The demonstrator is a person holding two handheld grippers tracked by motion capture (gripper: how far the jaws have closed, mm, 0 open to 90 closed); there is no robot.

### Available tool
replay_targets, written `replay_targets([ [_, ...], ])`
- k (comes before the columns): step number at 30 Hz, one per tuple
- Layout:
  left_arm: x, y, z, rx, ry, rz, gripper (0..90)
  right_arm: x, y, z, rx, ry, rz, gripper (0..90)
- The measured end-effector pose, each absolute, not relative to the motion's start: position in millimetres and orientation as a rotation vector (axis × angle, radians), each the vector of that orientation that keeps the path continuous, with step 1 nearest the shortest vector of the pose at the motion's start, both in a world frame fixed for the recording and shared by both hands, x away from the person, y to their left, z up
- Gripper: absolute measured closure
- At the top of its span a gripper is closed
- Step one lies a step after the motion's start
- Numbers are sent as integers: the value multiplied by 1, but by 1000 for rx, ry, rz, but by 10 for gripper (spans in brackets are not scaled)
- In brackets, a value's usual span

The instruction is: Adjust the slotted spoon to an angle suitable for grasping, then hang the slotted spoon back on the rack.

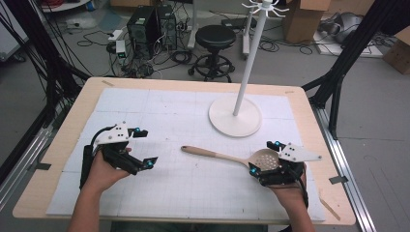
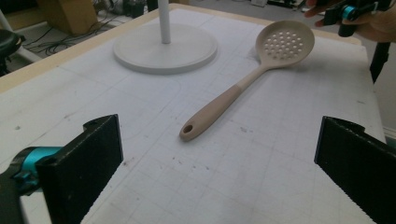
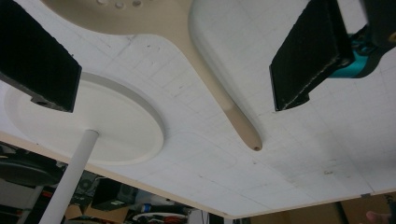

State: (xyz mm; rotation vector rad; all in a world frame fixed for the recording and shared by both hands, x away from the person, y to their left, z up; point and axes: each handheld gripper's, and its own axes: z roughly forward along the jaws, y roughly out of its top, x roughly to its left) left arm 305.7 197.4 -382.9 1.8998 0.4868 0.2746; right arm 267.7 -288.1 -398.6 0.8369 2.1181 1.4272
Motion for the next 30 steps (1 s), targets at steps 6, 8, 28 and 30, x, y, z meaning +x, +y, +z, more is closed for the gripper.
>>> replay_targets([
  [6, 308, 201, -388, 1910, 510, 279, 16, 270, -287, -399, 842, 2126, 1433, 8],
  [8, 309, 202, -389, 1909, 521, 279, 16, 271, -286, -399, 850, 2133, 1435, 8],
  [28, 314, 212, -399, 1910, 561, 267, 16, 287, -266, -392, 825, 2232, 1352, 8],
  [30, 314, 212, -399, 1911, 557, 266, 16, 294, -258, -391, 815, 2266, 1322, 8],
])
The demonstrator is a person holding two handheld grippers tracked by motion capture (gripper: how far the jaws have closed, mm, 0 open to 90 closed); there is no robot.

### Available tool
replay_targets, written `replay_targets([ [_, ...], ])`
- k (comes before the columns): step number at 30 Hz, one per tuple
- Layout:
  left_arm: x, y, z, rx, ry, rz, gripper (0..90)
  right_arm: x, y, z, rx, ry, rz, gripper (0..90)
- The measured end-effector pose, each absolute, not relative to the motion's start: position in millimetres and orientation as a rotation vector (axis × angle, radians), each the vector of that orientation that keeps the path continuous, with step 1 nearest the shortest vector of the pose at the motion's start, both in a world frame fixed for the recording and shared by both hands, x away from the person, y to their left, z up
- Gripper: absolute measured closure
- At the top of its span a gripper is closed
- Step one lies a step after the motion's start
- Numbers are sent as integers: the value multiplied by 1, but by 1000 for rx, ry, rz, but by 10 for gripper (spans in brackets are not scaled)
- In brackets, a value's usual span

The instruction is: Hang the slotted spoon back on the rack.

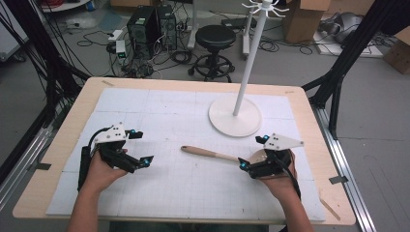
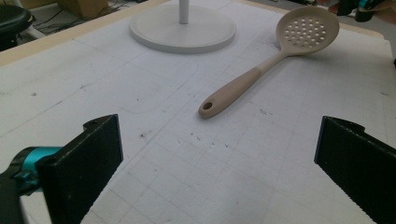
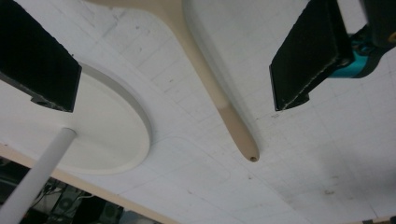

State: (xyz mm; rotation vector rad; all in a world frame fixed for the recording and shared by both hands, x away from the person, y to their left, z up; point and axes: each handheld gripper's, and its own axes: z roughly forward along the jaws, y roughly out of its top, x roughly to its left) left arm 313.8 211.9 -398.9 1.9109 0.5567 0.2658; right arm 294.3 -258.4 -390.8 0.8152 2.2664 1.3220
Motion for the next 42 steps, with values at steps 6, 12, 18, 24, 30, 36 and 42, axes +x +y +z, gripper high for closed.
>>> replay_targets([
  [6, 313, 214, -397, 1896, 547, 274, 16, 315, -224, -384, 729, 2404, 1222, 40],
  [12, 310, 218, -394, 1856, 526, 283, 16, 328, -205, -384, 700, 2504, 1135, 82],
  [18, 310, 218, -394, 1863, 524, 292, 16, 336, -195, -384, 677, 2576, 1081, 169],
  [24, 310, 221, -393, 1855, 521, 297, 16, 345, -185, -387, 644, 2642, 1004, 254],
  [30, 310, 222, -393, 1853, 527, 298, 16, 354, -179, -394, 683, 2687, 931, 258],
  [36, 310, 221, -394, 1863, 529, 303, 17, 361, -169, -402, 654, 2764, 828, 342],
  [42, 311, 220, -395, 1875, 533, 303, 17, 366, -158, -412, 660, 2817, 705, 394],
])
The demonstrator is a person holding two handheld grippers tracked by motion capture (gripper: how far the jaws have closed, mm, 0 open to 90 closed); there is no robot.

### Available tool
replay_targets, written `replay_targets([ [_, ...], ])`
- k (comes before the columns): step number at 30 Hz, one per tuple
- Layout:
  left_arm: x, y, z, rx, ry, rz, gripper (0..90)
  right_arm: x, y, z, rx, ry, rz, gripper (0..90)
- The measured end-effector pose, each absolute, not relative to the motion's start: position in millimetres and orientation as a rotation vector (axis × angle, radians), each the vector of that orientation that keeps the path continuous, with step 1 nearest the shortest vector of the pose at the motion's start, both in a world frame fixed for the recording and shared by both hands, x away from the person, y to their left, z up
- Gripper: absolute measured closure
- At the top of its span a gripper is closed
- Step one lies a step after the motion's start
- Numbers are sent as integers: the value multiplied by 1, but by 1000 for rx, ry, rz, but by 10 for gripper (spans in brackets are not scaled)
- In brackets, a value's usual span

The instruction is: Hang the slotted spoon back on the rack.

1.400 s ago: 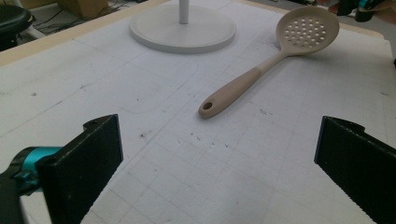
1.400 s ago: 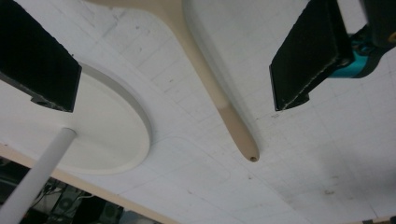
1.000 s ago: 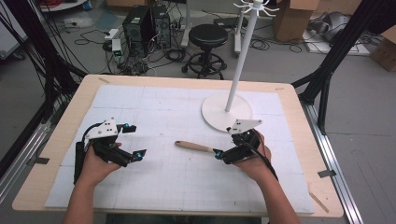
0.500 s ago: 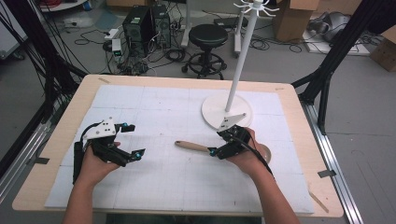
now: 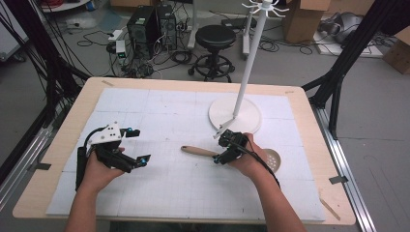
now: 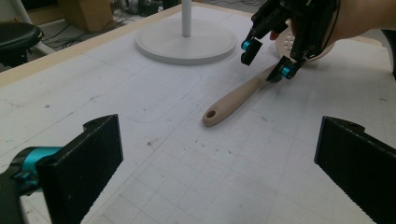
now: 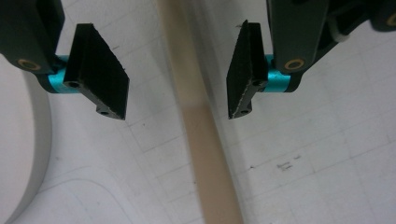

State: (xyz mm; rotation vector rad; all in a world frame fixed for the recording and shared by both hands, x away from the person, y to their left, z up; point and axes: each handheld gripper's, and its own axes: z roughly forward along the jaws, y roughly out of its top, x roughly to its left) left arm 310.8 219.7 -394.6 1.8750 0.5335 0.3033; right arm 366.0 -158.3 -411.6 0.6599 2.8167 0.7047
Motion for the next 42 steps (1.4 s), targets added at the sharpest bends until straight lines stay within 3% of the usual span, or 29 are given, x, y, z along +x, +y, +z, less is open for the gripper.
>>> replay_targets([
  [4, 312, 221, -395, 1878, 546, 307, 16, 373, -155, -419, 702, 2888, 655, 492],
  [13, 311, 220, -395, 1885, 543, 308, 17, 374, -151, -420, 681, 2915, 604, 528],
  [15, 311, 220, -395, 1882, 544, 311, 16, 374, -151, -419, 671, 2919, 599, 570],
  [16, 311, 220, -395, 1882, 543, 310, 16, 372, -149, -419, 653, 2929, 603, 646],
  [20, 311, 219, -395, 1879, 541, 301, 17, 369, -147, -418, 623, 2948, 597, 702],
  [33, 311, 219, -395, 1873, 530, 309, 17, 365, -145, -415, 595, 2948, 576, 754],
  [42, 310, 223, -392, 1844, 533, 312, 16, 360, -175, -374, 651, 2826, 856, 755],
])
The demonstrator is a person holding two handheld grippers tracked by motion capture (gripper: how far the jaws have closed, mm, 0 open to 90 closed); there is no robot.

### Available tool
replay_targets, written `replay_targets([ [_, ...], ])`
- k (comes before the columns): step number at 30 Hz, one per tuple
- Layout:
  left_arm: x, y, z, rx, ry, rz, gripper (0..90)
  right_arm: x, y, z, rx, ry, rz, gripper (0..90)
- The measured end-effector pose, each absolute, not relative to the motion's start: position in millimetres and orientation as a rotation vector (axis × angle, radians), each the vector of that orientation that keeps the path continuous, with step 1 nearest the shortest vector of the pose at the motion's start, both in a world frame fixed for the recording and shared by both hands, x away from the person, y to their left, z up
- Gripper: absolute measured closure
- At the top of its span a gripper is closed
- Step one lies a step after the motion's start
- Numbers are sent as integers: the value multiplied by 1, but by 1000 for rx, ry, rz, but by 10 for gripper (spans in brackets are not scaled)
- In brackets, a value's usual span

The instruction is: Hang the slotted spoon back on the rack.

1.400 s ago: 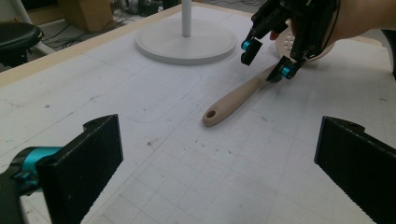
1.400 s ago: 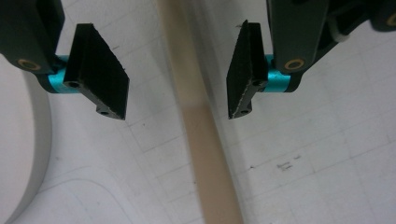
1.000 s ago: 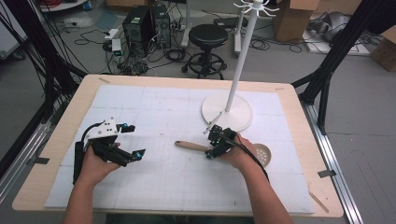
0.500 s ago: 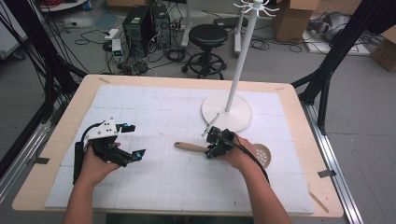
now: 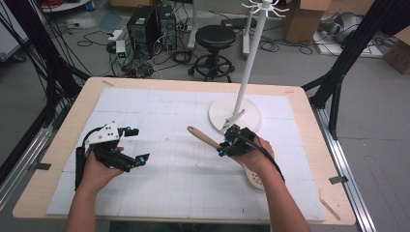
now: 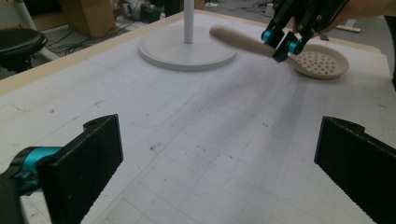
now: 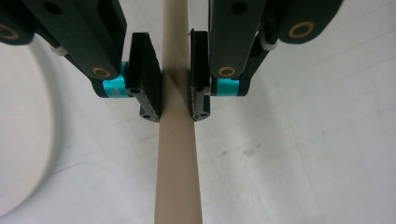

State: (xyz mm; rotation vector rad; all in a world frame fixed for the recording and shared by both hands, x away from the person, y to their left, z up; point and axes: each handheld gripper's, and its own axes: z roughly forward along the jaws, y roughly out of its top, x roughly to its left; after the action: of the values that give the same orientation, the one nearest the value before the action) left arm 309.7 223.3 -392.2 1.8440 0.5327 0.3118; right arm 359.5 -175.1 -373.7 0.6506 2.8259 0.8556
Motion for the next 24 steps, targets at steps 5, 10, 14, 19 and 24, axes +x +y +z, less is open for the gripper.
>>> replay_targets([
  [5, 309, 226, -392, 1837, 537, 318, 16, 357, -190, -352, 681, 2763, 958, 756],
  [10, 309, 226, -391, 1836, 536, 321, 17, 354, -208, -321, 698, 2658, 1104, 756],
  [14, 309, 226, -391, 1835, 531, 320, 17, 354, -217, -307, 705, 2615, 1167, 756],
  [19, 308, 226, -391, 1824, 534, 323, 17, 355, -220, -296, 705, 2590, 1168, 756],
  [24, 308, 228, -390, 1826, 533, 325, 16, 357, -225, -283, 711, 2565, 1199, 755],
])
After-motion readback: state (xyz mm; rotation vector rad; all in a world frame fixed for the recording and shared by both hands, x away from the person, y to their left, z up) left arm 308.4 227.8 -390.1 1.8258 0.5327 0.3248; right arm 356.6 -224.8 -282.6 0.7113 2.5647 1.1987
